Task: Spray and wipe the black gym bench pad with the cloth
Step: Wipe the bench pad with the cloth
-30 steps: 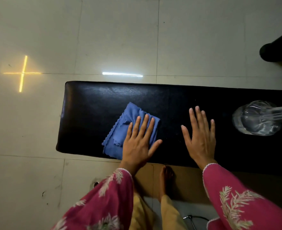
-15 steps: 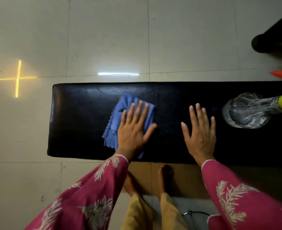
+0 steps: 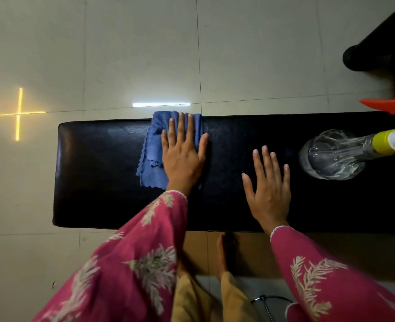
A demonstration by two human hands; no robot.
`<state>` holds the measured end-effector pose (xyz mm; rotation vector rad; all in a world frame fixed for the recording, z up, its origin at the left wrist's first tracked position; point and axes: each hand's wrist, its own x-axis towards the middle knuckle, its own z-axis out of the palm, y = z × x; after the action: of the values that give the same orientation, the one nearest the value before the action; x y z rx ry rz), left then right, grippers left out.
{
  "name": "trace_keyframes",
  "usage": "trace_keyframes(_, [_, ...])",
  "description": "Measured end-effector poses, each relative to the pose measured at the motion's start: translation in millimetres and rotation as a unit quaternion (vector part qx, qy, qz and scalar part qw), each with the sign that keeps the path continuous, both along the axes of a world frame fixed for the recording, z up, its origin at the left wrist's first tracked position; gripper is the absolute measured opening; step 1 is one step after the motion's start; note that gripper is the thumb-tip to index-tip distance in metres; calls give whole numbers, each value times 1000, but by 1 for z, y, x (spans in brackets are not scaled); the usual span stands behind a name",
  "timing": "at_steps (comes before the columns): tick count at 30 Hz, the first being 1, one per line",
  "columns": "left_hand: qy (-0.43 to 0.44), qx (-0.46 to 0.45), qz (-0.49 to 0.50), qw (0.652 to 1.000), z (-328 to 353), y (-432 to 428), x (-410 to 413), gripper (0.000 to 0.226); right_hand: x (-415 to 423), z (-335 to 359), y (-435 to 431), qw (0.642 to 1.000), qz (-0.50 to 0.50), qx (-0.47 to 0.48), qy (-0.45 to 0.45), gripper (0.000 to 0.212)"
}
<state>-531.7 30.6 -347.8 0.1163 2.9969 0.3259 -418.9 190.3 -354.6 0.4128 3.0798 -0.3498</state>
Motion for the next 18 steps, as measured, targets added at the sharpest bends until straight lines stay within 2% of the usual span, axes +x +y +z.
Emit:
trace_keyframes(2, [-15,-5,0,1000,3,21,6,75,-1,0,0,1000,0,-1,1,58])
trace_keyframes(5, [4,9,-178,984,3,20,13,73,0,1,-1,1000,1,-1,0,58])
trace_keyframes(7, [31,13,-233,972,-1,7,1,70,0,1,0,1000,1,0,1,58])
trace_keyframes(9, [37,14,-183,982,-3,3,-9,66,-1,1,0,1000,2,1,6,57])
trace_keyframes(12, [0,16,-46,999,0,21,-3,69,-1,0,-1,1000,2,4,12,57])
trace_keyframes(14, [-1,21,-73,997,3,25,10,69,-2,0,-1,1000,2,3,12,57])
trace_keyframes(16, [14,21,-162,987,3,9,20,68,-2,1,0,1000,1,-1,14,57])
trace_keyframes(18, [25,11,-171,985,0,-13,25,68,-2,2,-1,1000,1,-3,12,57])
